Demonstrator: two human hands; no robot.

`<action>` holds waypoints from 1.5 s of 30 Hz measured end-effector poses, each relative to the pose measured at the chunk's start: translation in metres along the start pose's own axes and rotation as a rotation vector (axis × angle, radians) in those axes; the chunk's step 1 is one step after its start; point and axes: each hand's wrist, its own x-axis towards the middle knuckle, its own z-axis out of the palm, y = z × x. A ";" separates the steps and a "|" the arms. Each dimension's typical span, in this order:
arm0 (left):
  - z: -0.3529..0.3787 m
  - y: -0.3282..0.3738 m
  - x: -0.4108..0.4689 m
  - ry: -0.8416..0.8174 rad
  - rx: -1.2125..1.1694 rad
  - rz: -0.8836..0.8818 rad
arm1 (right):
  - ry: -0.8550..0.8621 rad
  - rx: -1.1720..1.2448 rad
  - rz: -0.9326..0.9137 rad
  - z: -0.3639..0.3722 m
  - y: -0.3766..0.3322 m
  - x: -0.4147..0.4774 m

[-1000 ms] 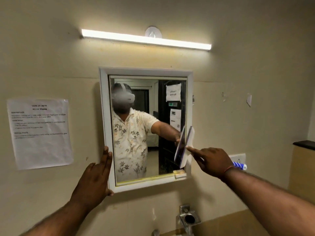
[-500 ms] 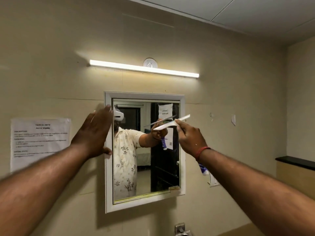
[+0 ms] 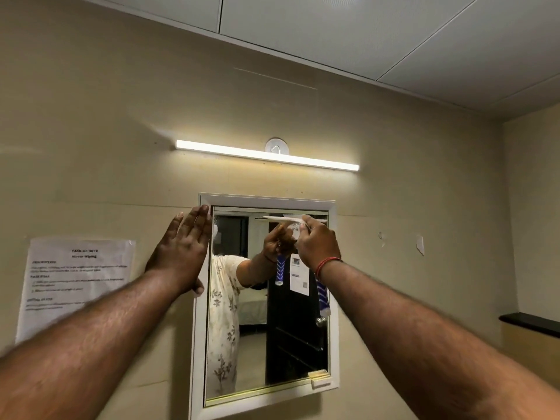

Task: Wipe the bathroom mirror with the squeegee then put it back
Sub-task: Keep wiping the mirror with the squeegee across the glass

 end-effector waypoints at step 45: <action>0.094 -0.001 -0.058 0.239 -0.363 0.222 | -0.050 -0.081 0.173 0.049 0.062 -0.061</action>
